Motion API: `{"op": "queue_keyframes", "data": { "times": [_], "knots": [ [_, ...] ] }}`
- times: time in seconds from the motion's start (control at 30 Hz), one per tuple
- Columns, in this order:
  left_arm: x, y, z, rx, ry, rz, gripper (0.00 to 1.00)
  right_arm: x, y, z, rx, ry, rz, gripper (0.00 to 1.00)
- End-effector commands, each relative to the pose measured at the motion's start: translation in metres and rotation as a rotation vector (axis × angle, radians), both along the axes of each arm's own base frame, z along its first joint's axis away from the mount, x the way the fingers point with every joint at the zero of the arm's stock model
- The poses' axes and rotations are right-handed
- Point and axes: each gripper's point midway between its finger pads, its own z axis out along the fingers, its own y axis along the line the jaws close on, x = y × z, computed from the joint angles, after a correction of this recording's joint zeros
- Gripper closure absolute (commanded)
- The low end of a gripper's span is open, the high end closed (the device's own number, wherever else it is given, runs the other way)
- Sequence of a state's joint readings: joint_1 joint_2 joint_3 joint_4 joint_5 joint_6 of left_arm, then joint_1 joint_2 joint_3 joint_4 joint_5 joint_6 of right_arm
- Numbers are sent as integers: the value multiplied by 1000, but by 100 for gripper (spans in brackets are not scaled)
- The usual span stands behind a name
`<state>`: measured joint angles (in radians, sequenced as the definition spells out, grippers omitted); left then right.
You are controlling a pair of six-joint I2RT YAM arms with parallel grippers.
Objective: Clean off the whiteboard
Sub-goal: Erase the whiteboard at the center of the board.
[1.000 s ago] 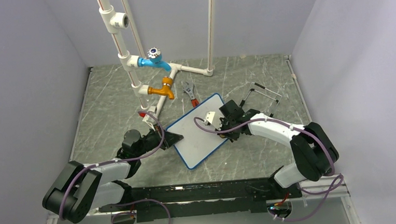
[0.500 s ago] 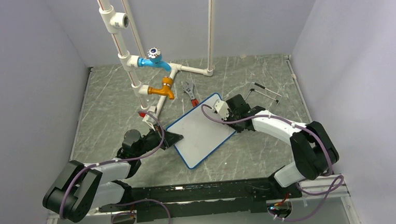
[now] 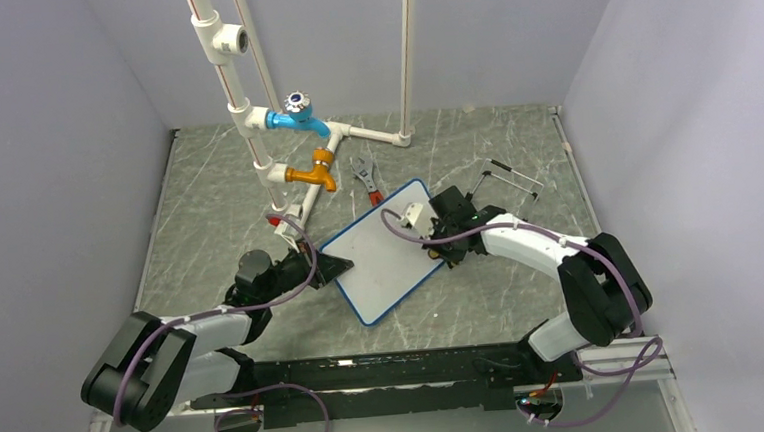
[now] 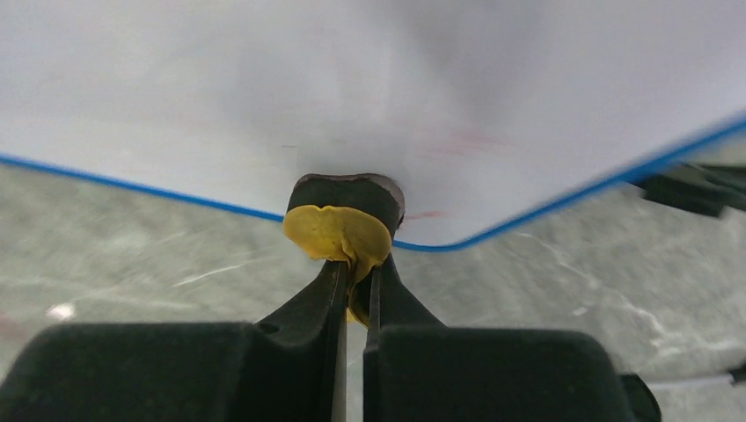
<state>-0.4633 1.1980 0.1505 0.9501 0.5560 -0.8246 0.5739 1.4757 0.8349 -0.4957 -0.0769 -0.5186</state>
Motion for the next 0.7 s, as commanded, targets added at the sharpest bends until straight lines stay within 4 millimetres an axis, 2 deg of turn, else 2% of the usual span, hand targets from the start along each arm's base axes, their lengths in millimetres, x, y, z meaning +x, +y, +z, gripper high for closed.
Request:
{"op": "queue_keyframes", "data": {
  "times": [0.0,0.13,0.23,0.37,0.5,0.6,0.67],
  "knots": [
    [-12,-12,32,-76,-106,-113,100,66,-25,34,34,-274,-286,100],
    [-11,-13,33,-77,-107,-115,100,70,-44,27,-29,-280,-323,100],
    [-12,-13,35,-76,-112,-117,100,59,-44,11,-75,-195,-260,100],
    [-12,-10,32,-60,-109,-100,100,22,-15,1,-9,-15,-43,100],
    [-12,-10,32,-57,-111,-99,100,-14,11,-1,19,57,162,100],
    [-11,-10,32,-59,-108,-99,100,-21,15,-3,2,63,202,100],
    [-11,-11,32,-60,-108,-104,100,-10,9,-4,-33,22,149,100]
  ]
}}
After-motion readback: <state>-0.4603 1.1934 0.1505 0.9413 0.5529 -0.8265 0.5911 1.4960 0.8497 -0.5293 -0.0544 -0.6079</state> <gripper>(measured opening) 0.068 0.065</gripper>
